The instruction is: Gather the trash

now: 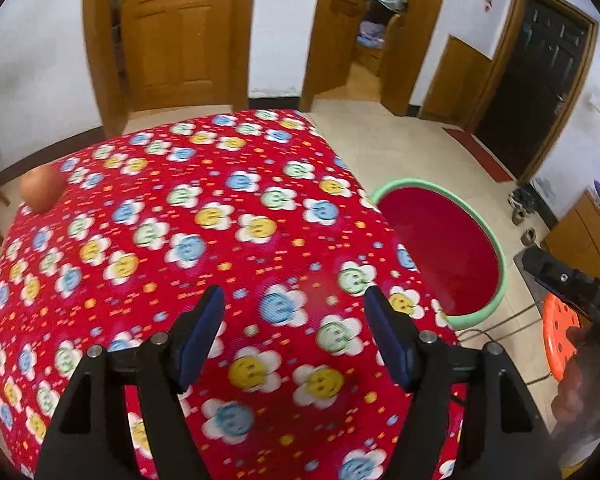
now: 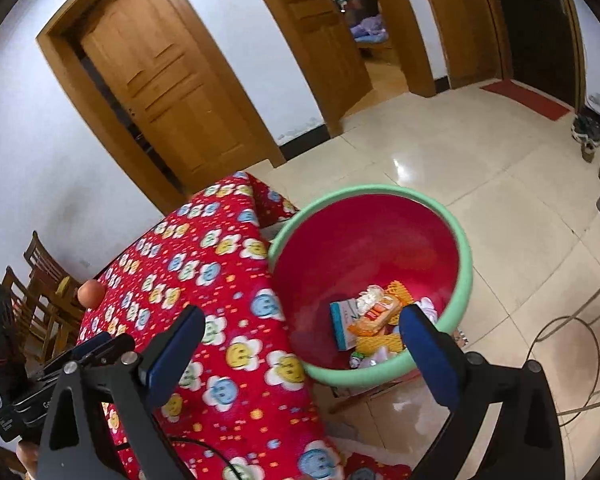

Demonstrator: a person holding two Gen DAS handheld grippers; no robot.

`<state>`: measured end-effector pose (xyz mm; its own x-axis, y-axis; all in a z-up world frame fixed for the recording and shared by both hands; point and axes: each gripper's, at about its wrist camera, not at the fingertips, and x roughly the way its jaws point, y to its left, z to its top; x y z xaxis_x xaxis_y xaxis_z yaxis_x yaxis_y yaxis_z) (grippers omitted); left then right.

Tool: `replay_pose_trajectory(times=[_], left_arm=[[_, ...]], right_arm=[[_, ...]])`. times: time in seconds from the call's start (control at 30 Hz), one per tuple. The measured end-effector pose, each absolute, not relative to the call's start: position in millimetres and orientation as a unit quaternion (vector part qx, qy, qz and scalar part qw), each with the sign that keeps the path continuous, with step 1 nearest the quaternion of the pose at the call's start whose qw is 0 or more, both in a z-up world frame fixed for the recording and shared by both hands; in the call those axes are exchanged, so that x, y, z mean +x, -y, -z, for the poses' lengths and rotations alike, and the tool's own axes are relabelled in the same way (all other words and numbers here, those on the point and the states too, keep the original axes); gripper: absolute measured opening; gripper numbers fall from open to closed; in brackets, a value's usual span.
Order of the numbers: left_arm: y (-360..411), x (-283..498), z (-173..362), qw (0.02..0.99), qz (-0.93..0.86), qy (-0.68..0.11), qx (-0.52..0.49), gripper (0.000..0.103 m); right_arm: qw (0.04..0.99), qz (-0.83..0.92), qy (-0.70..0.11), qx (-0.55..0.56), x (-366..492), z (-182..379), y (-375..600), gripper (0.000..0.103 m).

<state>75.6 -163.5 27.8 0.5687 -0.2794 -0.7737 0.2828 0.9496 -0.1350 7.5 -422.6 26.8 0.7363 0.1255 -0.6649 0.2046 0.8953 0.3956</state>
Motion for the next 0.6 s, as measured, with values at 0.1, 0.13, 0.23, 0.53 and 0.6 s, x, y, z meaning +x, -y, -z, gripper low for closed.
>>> replay_pose_trajectory(times=[0.1,0.13,0.23,0.53,0.6], left_arm=[[147,66,-32,0.889,0.153,-0.432,-0.007,0.074],[142,63,-34,0.89,0.149,-0.43,-0.009,0.074],[129,54,-37,0.893,0.139,-0.427,-0.017,0.077],[90,27,-46,0.894,0.122,-0.429,-0.048,0.078],[81,19,-49,0.896,0.112,-0.428,-0.049,0.079]], right_arm=[[0.908,0.009,-0.358,0.219,4,-38,407,0.1],[0.91,0.006,-0.354,0.216,2,-42,401,0.1],[0.916,-0.001,-0.344,0.207,-4,-53,387,0.1],[0.924,-0.028,-0.337,0.179,-26,-73,345,0.1],[0.926,-0.033,-0.335,0.172,-31,-75,337,0.1]])
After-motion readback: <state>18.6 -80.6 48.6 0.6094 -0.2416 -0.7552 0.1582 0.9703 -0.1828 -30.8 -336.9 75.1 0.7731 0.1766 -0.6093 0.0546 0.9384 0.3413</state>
